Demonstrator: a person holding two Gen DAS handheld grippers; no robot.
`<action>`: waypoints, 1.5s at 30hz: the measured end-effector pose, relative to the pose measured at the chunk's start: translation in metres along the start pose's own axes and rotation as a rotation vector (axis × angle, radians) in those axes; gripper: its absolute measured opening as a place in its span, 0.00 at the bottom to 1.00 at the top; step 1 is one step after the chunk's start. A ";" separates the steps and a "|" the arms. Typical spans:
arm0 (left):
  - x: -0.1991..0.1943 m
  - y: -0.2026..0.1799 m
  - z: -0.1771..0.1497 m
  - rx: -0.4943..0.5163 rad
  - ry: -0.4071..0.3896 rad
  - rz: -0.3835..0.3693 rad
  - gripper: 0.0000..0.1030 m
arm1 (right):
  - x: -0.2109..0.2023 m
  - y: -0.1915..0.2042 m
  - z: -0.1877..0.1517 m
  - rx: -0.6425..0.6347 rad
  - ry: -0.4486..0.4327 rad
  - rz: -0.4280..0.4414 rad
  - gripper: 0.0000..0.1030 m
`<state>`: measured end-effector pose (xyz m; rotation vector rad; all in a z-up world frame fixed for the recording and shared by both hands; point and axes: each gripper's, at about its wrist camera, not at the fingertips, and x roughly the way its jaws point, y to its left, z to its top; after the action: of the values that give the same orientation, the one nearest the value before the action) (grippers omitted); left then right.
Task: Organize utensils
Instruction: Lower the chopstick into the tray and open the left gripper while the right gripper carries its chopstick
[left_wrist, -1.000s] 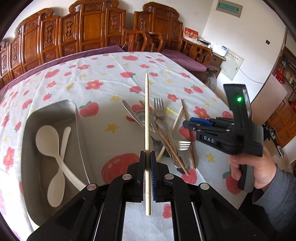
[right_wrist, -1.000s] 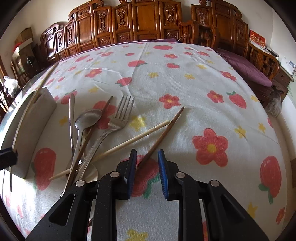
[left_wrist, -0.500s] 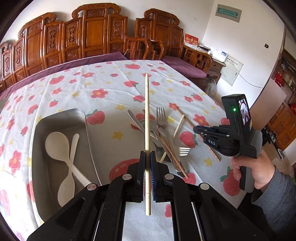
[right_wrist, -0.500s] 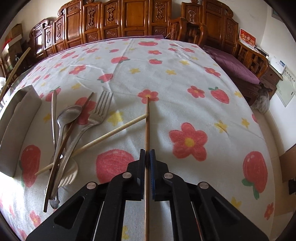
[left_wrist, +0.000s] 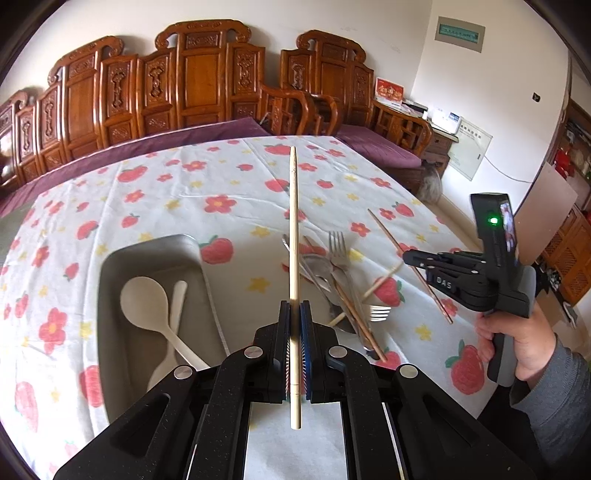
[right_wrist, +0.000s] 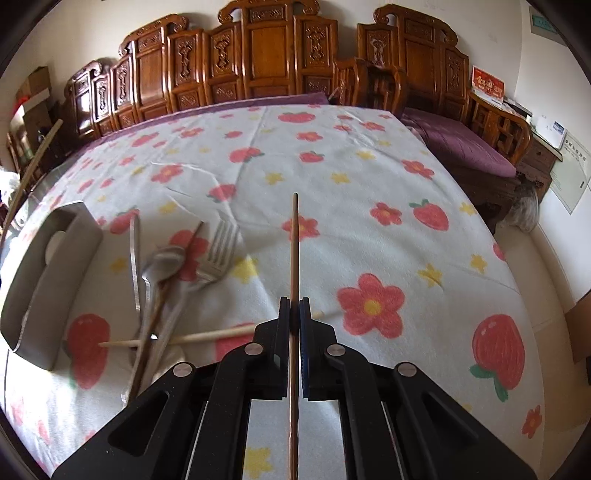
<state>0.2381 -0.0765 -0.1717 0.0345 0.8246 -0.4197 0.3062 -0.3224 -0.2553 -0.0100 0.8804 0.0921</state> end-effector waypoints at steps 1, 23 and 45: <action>-0.002 0.003 0.000 -0.003 -0.003 0.005 0.04 | -0.003 0.004 0.001 -0.006 -0.011 0.012 0.05; 0.004 0.083 -0.014 -0.156 0.057 0.123 0.04 | -0.021 0.051 0.001 -0.093 -0.049 0.101 0.06; 0.025 0.090 -0.025 -0.152 0.137 0.151 0.23 | -0.038 0.083 0.001 -0.150 -0.073 0.152 0.06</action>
<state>0.2694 0.0024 -0.2186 -0.0159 0.9801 -0.2131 0.2760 -0.2422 -0.2224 -0.0799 0.7993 0.2988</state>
